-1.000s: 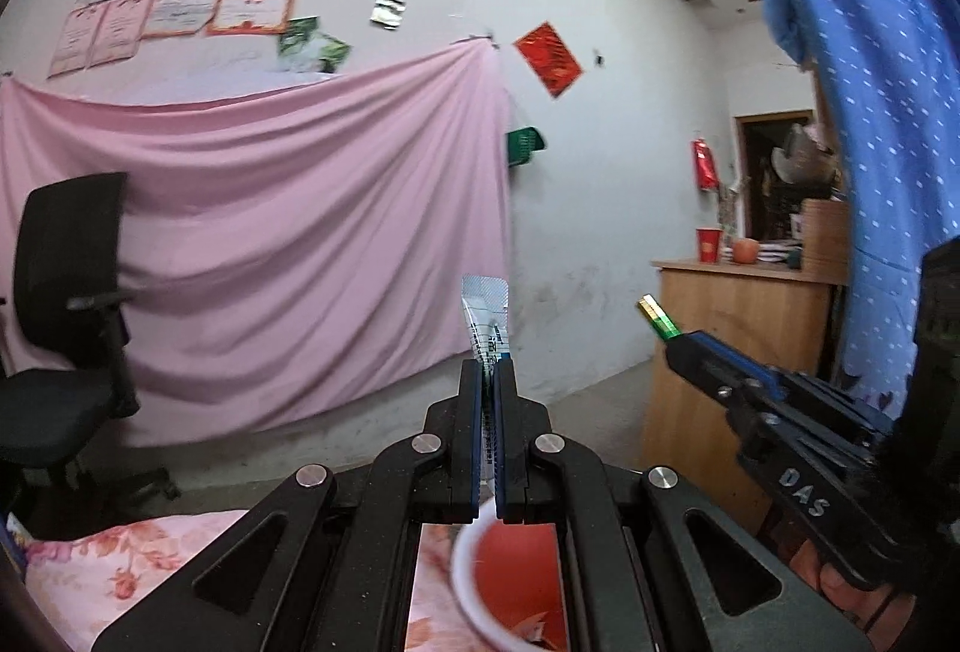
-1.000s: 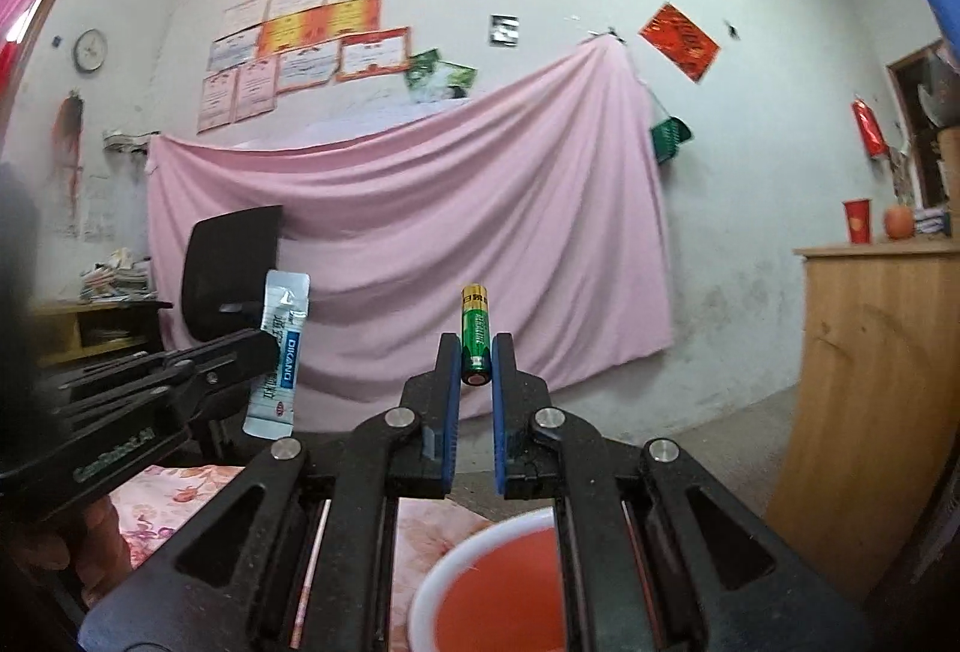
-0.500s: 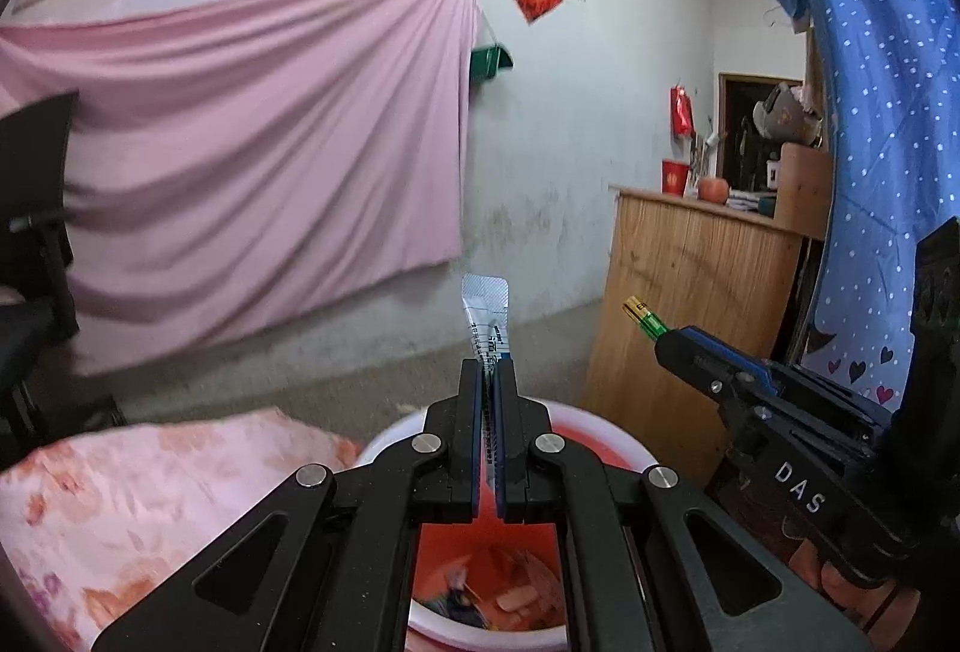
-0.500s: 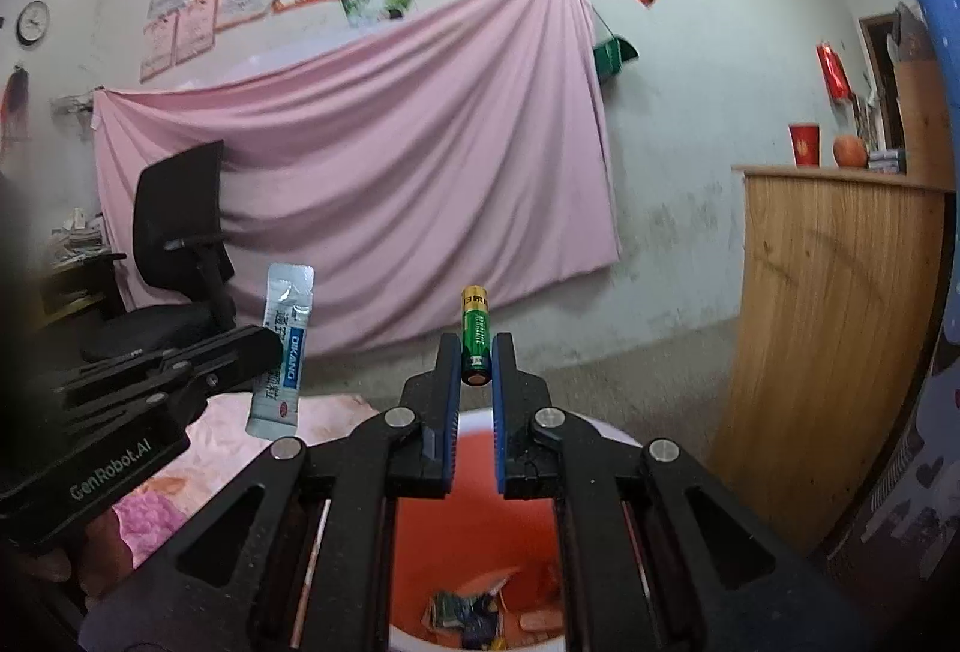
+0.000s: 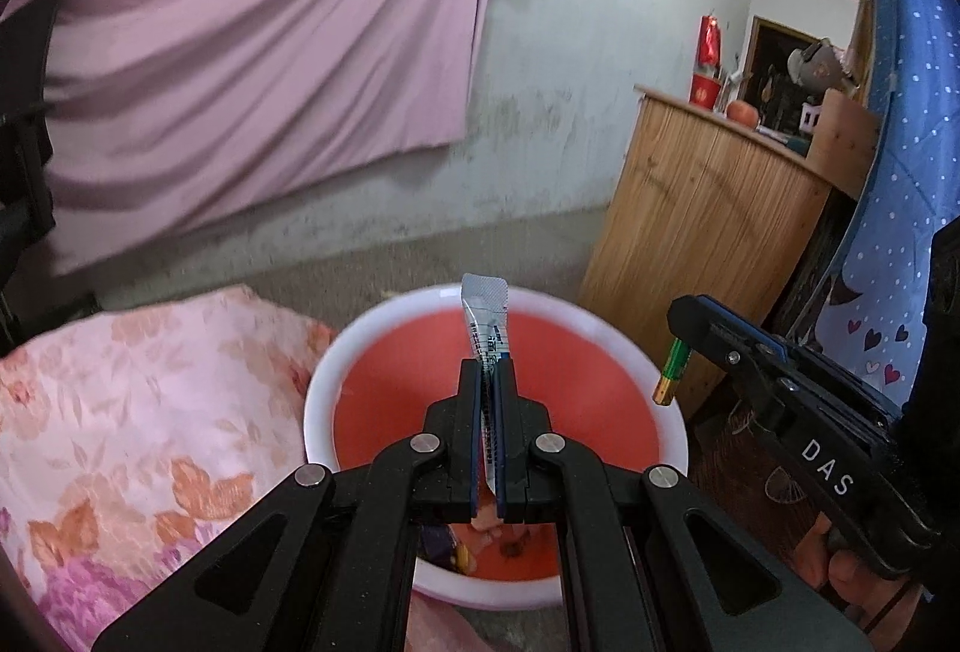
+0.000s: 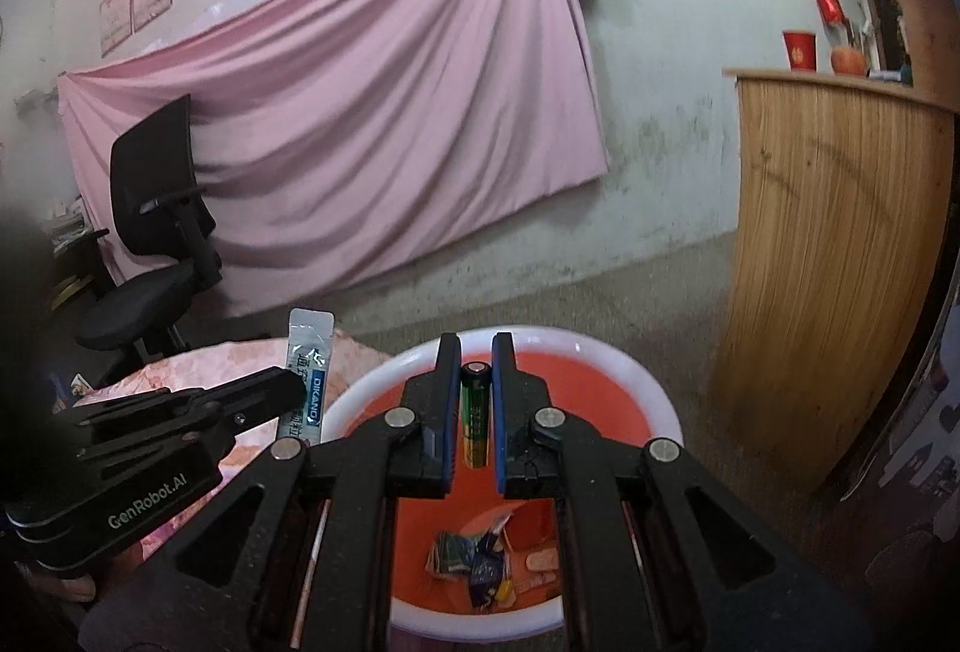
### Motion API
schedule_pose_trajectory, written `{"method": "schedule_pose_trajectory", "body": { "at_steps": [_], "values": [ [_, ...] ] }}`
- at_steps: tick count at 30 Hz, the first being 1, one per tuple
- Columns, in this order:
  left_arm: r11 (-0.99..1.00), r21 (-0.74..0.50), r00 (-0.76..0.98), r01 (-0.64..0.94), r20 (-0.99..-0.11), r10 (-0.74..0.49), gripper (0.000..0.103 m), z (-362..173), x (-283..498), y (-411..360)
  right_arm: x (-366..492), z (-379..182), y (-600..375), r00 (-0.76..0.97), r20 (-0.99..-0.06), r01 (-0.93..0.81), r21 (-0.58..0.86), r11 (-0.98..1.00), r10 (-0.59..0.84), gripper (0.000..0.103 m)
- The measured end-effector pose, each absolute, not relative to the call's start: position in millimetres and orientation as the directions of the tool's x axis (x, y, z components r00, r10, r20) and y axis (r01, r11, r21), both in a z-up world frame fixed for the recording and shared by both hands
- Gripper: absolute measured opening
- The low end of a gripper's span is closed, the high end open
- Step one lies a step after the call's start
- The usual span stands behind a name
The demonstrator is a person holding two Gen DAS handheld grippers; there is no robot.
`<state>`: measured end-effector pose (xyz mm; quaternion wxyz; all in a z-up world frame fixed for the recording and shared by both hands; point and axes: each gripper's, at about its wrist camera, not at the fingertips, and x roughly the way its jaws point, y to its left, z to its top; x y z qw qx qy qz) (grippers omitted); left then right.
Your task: Collect trash
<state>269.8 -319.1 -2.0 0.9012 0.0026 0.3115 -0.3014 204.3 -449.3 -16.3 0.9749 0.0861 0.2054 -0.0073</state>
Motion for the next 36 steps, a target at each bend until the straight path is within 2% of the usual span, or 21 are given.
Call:
{"method": "schedule_pose_trajectory", "body": {
  "at_steps": [7,10,13,16,19,23,24,25,28,29,30,34,36],
  "values": [
    [0.829,-0.222,0.592,0.513,-0.609,-0.528,0.003,-12.5,279.5,-315.3,211.0,-25.1,-452.9,0.894,-0.447,0.058,0.182,0.982,0.030,0.033],
    [0.834,-0.227,0.584,0.503,-0.622,-0.521,0.007,-15.3,282.6,-315.3,211.4,-25.7,-453.4,0.891,-0.453,0.059,0.182,0.982,0.031,0.033],
    [0.836,-0.238,0.584,0.494,-0.622,-0.522,0.013,-16.2,283.9,-311.0,214.0,-25.3,-454.0,0.886,-0.462,0.062,0.182,0.981,0.030,0.033],
    [0.841,-0.244,0.599,0.482,-0.608,-0.520,0.026,-14.2,282.9,-304.1,215.0,-26.2,-454.9,0.881,-0.472,0.066,0.179,0.982,0.027,0.035],
    [0.847,-0.249,0.611,0.470,-0.601,-0.516,0.030,-13.0,282.7,-298.4,216.5,-27.4,-456.0,0.876,-0.483,0.074,0.178,0.981,0.022,0.045],
    [0.857,-0.239,0.632,0.456,-0.591,-0.501,0.042,-10.2,279.7,-290.7,214.8,-26.9,-456.7,0.877,-0.481,0.075,0.179,0.981,0.020,0.059],
    [0.860,-0.236,0.639,0.453,-0.586,-0.498,0.048,-9.2,278.2,-287.9,214.5,-26.7,-456.2,0.877,-0.479,0.077,0.177,0.981,0.018,0.061],
    [0.864,-0.233,0.648,0.447,-0.581,-0.492,0.052,-8.1,276.3,-284.7,214.1,-26.6,-456.1,0.878,-0.479,0.079,0.177,0.981,0.016,0.066],
    [0.877,-0.221,0.676,0.427,-0.566,-0.472,0.072,-5.6,271.1,-276.9,213.1,-27.0,-458.5,0.878,-0.478,0.088,0.185,0.979,0.011,0.081],
    [0.881,-0.218,0.686,0.421,-0.558,-0.466,0.083,-4.8,269.3,-273.9,212.4,-27.2,-459.2,0.878,-0.478,0.091,0.188,0.978,0.010,0.086],
    [0.884,-0.215,0.696,0.416,-0.550,-0.461,0.090,-3.9,267.7,-272.1,211.6,-27.5,-460.3,0.879,-0.477,0.093,0.192,0.977,0.010,0.088],
    [0.896,-0.190,0.737,0.402,-0.513,-0.440,0.093,-1.2,258.5,-262.9,207.2,-27.2,-462.8,0.883,-0.469,0.103,0.203,0.974,0.004,0.103],
    [0.903,-0.170,0.753,0.394,-0.503,-0.423,0.095,0.0,253.7,-259.4,204.3,-25.4,-462.5,0.889,-0.459,0.108,0.203,0.973,-0.003,0.103]
  ]
}}
